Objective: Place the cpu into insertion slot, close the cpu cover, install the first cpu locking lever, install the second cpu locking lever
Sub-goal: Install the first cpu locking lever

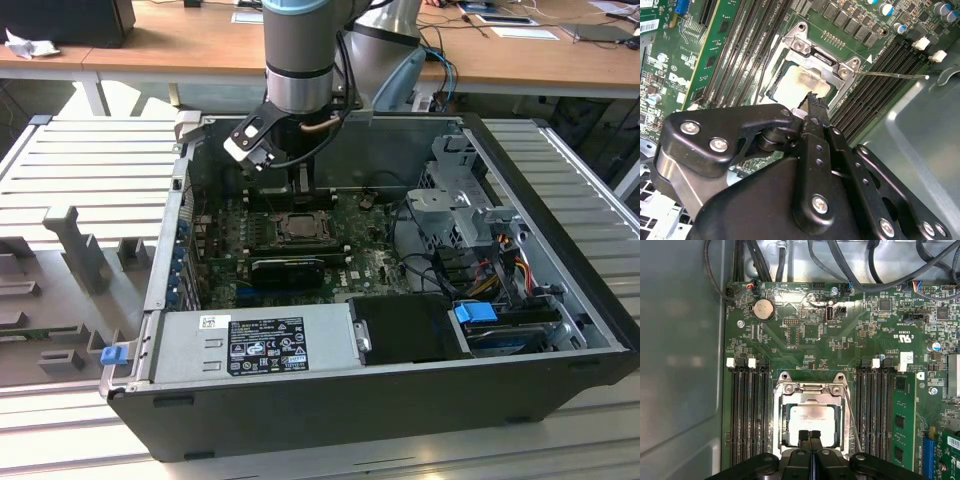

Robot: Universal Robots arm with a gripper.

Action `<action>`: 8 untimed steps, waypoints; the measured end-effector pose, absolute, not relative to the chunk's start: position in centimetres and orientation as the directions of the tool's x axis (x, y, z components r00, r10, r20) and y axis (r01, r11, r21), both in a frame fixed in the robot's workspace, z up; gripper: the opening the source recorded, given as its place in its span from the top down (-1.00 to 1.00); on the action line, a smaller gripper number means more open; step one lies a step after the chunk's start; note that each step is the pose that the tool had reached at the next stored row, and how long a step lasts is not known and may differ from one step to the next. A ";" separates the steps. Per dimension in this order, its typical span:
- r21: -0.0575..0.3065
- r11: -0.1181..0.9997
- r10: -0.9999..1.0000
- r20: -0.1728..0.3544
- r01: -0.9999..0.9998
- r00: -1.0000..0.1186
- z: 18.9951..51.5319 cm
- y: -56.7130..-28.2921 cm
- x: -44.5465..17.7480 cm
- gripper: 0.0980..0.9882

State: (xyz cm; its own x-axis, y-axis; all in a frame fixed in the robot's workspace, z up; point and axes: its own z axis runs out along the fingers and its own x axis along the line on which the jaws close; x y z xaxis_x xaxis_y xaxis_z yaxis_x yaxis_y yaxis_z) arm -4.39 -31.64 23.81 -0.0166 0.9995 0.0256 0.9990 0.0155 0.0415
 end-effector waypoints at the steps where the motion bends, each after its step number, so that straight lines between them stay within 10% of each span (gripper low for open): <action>1: 0.042 0.015 1.000 0.026 0.999 -0.017 23.9 -31.6 -4.4 0.98; 8: 0.042 0.016 1.000 0.026 0.999 -0.017 24.7 -31.6 -4.4 0.98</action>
